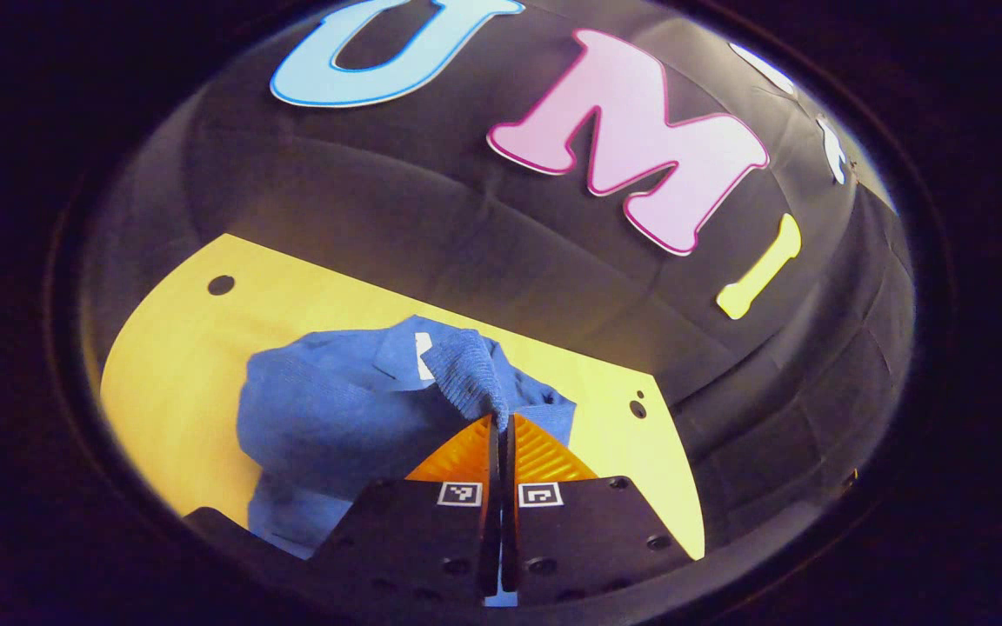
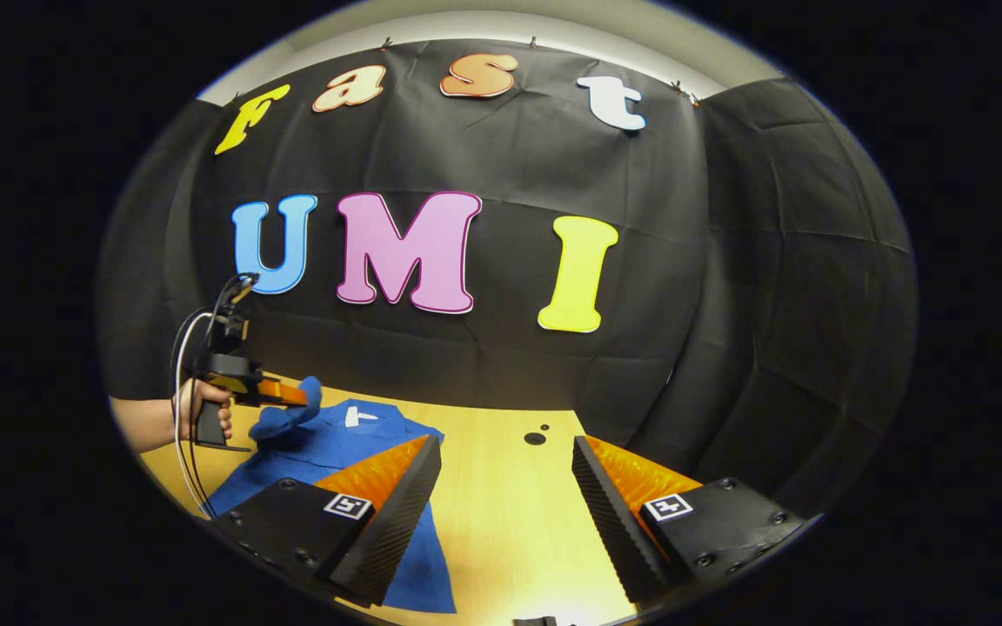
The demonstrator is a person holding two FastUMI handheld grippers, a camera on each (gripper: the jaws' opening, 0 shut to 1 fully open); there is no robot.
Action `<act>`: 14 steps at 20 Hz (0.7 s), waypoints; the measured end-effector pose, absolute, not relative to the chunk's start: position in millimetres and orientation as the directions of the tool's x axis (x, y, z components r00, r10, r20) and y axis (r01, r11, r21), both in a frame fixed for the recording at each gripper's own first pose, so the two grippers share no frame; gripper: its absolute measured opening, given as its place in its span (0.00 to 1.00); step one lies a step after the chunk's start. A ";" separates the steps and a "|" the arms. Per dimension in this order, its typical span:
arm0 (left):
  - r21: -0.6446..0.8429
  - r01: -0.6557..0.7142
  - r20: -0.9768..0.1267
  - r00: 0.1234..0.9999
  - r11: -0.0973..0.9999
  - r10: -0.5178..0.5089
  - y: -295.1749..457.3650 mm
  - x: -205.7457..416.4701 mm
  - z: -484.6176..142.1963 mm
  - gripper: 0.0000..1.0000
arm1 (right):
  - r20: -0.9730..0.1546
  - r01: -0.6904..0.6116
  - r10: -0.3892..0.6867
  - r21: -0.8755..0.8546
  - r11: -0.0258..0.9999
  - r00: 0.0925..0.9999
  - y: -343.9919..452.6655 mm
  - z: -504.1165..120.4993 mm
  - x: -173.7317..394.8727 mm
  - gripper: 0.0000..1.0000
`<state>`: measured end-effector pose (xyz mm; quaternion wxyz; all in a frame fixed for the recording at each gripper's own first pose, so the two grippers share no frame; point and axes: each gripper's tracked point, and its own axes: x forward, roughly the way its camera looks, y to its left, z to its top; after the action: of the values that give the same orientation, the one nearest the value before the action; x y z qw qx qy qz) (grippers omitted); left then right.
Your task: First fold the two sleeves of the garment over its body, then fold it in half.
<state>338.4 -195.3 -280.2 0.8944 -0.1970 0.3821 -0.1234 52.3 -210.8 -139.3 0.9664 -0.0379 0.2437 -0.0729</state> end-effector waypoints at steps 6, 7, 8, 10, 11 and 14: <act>-0.452 0.090 -0.643 0.657 0.887 -0.395 -267.0 347.6 -301.1 0.33 | -0.477 0.110 -0.156 -0.124 0.986 0.865 -239.8 -155.2 51.0 0.97; -0.455 0.090 -0.637 0.662 0.886 -0.395 -272.6 353.5 -301.8 0.59 | -0.481 0.111 -0.155 -0.119 0.987 0.863 -242.6 -157.4 50.7 0.97; -0.450 0.086 -0.634 0.671 0.889 -0.386 -275.2 354.2 -303.8 0.85 | -0.486 0.113 -0.153 -0.112 0.987 0.861 -244.7 -160.3 50.0 0.97; -0.433 0.075 -0.633 0.685 0.898 -0.362 -267.4 350.8 -302.4 0.83 | -0.495 0.115 -0.149 -0.098 0.988 0.856 -246.7 -167.6 50.3 0.97; -0.419 0.075 -0.631 0.693 0.905 -0.349 -261.2 345.8 -299.2 0.84 | -0.498 0.115 -0.144 -0.090 0.989 0.855 -245.8 -170.3 51.0 0.97; -0.356 0.099 -0.608 0.731 0.929 -0.310 -233.1 320.1 -278.6 0.85 | -0.523 0.108 -0.120 -0.053 0.993 0.844 -233.1 -183.1 49.6 0.97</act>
<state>320.1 -233.1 -278.6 0.9179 -0.1514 0.3495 -0.1114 49.6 -233.1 -183.1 0.9601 -0.0109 0.2732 -0.0594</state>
